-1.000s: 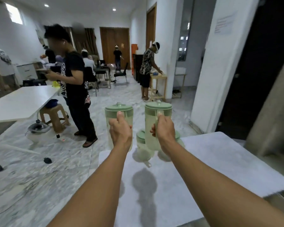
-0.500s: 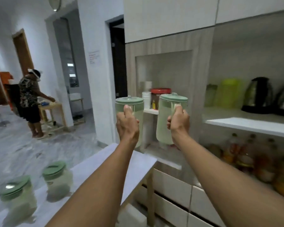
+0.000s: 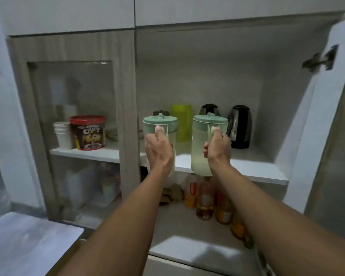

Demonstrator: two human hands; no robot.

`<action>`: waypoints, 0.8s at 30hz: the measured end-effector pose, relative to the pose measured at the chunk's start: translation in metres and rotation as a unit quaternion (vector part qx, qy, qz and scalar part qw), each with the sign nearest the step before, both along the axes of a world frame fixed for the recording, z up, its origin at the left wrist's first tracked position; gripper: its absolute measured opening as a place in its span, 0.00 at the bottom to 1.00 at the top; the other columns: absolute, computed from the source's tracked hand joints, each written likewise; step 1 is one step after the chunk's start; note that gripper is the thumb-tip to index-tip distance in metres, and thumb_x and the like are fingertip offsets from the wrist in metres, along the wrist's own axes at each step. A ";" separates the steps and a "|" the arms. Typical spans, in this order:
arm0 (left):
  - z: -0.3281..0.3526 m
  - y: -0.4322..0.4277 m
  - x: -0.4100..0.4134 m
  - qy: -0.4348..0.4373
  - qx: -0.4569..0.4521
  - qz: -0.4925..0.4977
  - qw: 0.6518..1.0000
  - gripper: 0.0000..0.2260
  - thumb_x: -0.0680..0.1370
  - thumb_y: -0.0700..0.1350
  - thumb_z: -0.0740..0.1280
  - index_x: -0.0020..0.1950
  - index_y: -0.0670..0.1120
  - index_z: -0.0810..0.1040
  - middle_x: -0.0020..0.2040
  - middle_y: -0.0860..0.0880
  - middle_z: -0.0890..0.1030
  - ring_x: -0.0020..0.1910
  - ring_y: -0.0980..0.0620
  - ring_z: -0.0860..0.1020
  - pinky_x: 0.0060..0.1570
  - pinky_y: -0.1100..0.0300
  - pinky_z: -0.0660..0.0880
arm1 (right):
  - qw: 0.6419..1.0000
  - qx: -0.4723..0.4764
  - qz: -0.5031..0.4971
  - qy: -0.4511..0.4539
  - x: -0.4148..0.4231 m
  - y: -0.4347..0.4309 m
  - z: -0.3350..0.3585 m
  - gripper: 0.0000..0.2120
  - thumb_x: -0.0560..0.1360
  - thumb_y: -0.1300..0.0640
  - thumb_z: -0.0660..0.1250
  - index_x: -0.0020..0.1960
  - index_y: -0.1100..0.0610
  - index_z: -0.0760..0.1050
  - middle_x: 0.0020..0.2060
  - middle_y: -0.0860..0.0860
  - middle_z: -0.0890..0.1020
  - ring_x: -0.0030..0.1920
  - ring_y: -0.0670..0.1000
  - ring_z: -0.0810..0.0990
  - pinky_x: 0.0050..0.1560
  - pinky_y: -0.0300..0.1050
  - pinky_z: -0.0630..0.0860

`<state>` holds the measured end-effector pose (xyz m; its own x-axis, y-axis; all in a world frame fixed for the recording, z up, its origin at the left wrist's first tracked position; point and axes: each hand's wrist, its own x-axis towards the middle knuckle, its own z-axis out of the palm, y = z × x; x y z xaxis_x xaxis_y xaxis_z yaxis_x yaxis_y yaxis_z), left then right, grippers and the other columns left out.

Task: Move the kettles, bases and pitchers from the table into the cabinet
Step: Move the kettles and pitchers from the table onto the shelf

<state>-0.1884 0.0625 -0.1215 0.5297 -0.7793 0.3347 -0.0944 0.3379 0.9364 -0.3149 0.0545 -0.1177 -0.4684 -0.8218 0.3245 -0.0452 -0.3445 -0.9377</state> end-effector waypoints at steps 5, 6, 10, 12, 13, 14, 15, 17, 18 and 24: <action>-0.013 -0.081 -0.015 -0.015 0.012 0.011 1.000 0.23 0.82 0.58 0.49 0.51 0.41 0.73 0.47 0.41 0.79 0.48 0.41 0.79 0.43 0.48 0.74 | 1.000 0.013 0.021 -0.001 -0.016 -0.075 -0.012 0.18 0.82 0.47 0.52 0.46 0.59 0.72 0.30 0.52 0.73 0.29 0.50 0.70 0.35 0.49 0.68; -0.017 -0.097 -0.014 -0.013 0.020 0.014 1.000 0.23 0.82 0.58 0.49 0.52 0.41 0.74 0.47 0.41 0.80 0.48 0.41 0.79 0.44 0.47 0.75 | 1.000 0.017 0.023 0.001 -0.015 -0.091 -0.014 0.18 0.82 0.47 0.52 0.46 0.59 0.72 0.29 0.52 0.74 0.28 0.50 0.70 0.35 0.49 0.68; -0.029 -0.162 -0.001 -0.015 0.058 0.046 0.997 0.24 0.83 0.58 0.49 0.56 0.40 0.73 0.49 0.42 0.78 0.46 0.44 0.76 0.41 0.51 0.70 | 0.999 0.033 0.037 0.006 -0.004 -0.162 -0.023 0.19 0.82 0.47 0.54 0.48 0.60 0.73 0.29 0.53 0.75 0.27 0.51 0.71 0.34 0.48 0.70; -0.028 -0.196 0.009 -0.027 0.070 0.058 0.996 0.23 0.84 0.57 0.49 0.58 0.39 0.72 0.48 0.43 0.76 0.45 0.46 0.74 0.42 0.53 0.65 | 0.998 0.043 0.048 0.012 0.006 -0.199 -0.027 0.17 0.82 0.47 0.54 0.47 0.59 0.73 0.29 0.54 0.75 0.26 0.51 0.71 0.33 0.46 0.70; -0.027 -0.215 0.014 -0.021 0.076 0.059 0.995 0.22 0.84 0.56 0.49 0.57 0.39 0.71 0.48 0.43 0.76 0.46 0.46 0.73 0.43 0.53 0.65 | 0.997 0.045 0.052 0.017 0.011 -0.219 -0.027 0.17 0.82 0.48 0.54 0.47 0.59 0.72 0.29 0.54 0.74 0.26 0.51 0.71 0.31 0.45 0.70; -0.026 -0.232 0.020 -0.012 0.085 0.062 0.994 0.22 0.84 0.55 0.49 0.56 0.39 0.72 0.48 0.42 0.76 0.45 0.46 0.73 0.43 0.54 0.64 | 0.997 0.049 0.055 0.022 0.018 -0.236 -0.027 0.17 0.82 0.48 0.54 0.46 0.59 0.72 0.28 0.54 0.74 0.25 0.51 0.71 0.30 0.44 0.69; -0.024 -0.249 0.025 -0.010 0.095 0.068 0.993 0.21 0.84 0.54 0.49 0.54 0.39 0.72 0.47 0.42 0.76 0.43 0.46 0.73 0.44 0.54 0.64 | 0.996 0.055 0.057 0.027 0.024 -0.256 -0.028 0.17 0.82 0.49 0.54 0.44 0.59 0.72 0.28 0.54 0.74 0.25 0.51 0.71 0.30 0.44 0.69; -0.019 -0.284 0.037 -0.004 0.123 0.075 0.990 0.20 0.85 0.54 0.49 0.53 0.40 0.72 0.44 0.42 0.77 0.37 0.48 0.72 0.43 0.55 0.63 | 0.995 0.076 0.062 0.029 0.038 -0.294 -0.027 0.17 0.82 0.49 0.53 0.42 0.58 0.71 0.27 0.53 0.74 0.25 0.52 0.71 0.30 0.44 0.71; -0.017 -0.302 0.042 0.002 0.127 0.079 0.989 0.21 0.85 0.54 0.49 0.56 0.39 0.72 0.46 0.41 0.78 0.38 0.46 0.75 0.42 0.56 0.64 | 0.993 0.085 0.069 0.030 0.044 -0.313 -0.027 0.18 0.83 0.48 0.53 0.42 0.57 0.72 0.27 0.53 0.75 0.25 0.53 0.72 0.32 0.46 0.73; -0.029 -0.388 0.067 -0.074 0.106 0.101 0.986 0.16 0.85 0.46 0.53 0.65 0.37 0.70 0.62 0.36 0.76 0.58 0.40 0.76 0.40 0.62 0.59 | 0.990 0.091 0.111 -0.013 0.065 -0.390 -0.032 0.15 0.84 0.51 0.52 0.46 0.59 0.69 0.29 0.55 0.72 0.28 0.52 0.71 0.31 0.44 0.68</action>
